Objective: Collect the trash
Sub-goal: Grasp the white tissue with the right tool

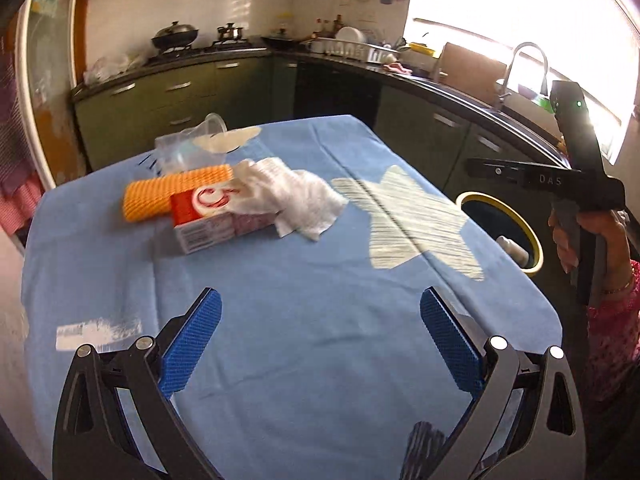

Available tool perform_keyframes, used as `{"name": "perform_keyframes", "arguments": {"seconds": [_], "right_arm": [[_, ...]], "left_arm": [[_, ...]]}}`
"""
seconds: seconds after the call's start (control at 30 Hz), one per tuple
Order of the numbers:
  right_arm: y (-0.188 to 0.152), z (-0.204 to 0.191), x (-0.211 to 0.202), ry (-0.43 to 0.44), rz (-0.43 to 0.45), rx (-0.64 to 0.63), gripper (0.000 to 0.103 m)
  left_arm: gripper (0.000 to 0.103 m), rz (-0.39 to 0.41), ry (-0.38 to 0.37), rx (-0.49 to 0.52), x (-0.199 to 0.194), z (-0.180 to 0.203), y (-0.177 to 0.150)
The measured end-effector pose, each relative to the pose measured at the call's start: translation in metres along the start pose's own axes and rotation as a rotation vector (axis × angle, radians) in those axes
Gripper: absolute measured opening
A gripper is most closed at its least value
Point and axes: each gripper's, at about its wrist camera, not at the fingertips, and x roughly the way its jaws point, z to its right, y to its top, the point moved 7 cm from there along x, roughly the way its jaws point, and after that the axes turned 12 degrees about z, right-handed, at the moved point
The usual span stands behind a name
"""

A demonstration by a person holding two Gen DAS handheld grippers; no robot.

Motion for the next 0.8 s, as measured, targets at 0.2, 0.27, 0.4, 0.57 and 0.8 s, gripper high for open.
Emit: {"name": "perform_keyframes", "arguments": {"seconds": [0.2, 0.27, 0.4, 0.57, 0.8], "right_arm": [[0.01, -0.078, 0.073, 0.164, -0.103, -0.06, 0.059], [0.014, -0.091, 0.091, 0.18, -0.127, -0.056, 0.059], [0.016, -0.105, 0.116, 0.189, -0.178, -0.034, 0.061], [0.004, -0.11, 0.137, 0.195, -0.248, -0.004, 0.063], [0.013, -0.113, 0.121, 0.199, -0.186, -0.004, 0.002]], "left_arm": [[0.098, -0.008, 0.013, -0.061, -0.003, -0.022, -0.015], [0.098, 0.001, 0.006, -0.065, -0.006, -0.021, -0.016], [0.098, 0.01, -0.015, -0.069, -0.005, -0.012, -0.011], [0.098, 0.008, -0.031, -0.069, -0.008, -0.01, -0.014], [0.098, -0.005, -0.039, -0.086, -0.008, -0.012, -0.019]]}}
